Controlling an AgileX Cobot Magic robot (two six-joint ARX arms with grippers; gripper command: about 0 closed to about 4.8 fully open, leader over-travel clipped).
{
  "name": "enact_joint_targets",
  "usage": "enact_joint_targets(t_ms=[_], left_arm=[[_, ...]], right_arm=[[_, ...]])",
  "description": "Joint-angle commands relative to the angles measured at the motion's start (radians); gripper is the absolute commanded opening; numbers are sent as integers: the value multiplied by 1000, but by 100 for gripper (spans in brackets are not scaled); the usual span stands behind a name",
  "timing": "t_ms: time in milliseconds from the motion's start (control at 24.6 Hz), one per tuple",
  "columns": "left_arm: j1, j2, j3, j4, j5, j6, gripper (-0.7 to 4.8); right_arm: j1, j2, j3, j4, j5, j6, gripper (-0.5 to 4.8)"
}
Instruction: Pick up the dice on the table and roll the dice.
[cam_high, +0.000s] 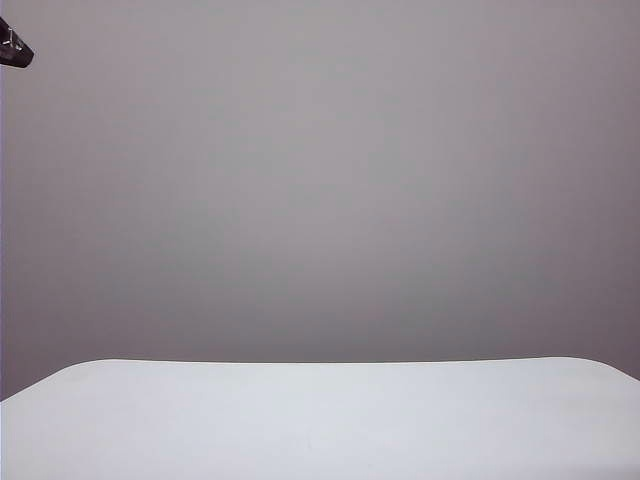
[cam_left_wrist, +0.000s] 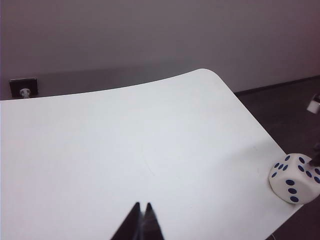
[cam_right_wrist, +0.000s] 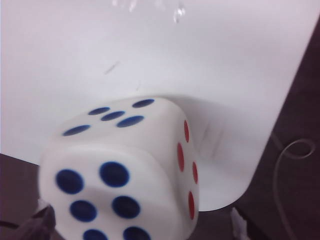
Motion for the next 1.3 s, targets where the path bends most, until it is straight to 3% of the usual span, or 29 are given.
enact_joint_targets(t_ms=[41, 244, 325, 366, 447, 528, 650, 731, 934, 975, 1178, 1300], left_arm=[[0, -1, 7, 6, 11, 3, -4], [0, -1, 7, 7, 10, 4, -4], [0, -1, 7, 6, 10, 4, -4], [0, -1, 7, 7, 10, 4, -4], [0, 0, 7, 7, 9, 4, -4], [0, 0, 6, 7, 8, 5, -4], [0, 2, 6, 29, 6, 4, -4], [0, 2, 6, 45, 6, 4, -4], [0, 8, 6, 45, 16, 33, -4], [0, 8, 6, 45, 21, 52, -4], [0, 8, 6, 96, 52, 62, -4], [0, 8, 6, 111, 56, 40, -4]], right_arm=[[-33, 66, 3, 3, -50, -2, 479], [-32, 153, 3, 6, -54, -1, 479], [-34, 183, 3, 6, -46, 18, 381], [-39, 200, 3, 7, -45, 18, 180], [-40, 211, 3, 32, -15, 18, 18], [-40, 211, 9, 60, 14, 19, 18], [-40, 211, 66, 58, -29, 48, 21], [-40, 211, 138, 28, -152, 55, 22], [0, 211, 306, 29, -706, 71, 22], [13, 211, 317, 42, -732, 71, 22], [141, 211, 358, 182, -681, 105, 21], [211, 211, 358, 245, -539, 122, 22]])
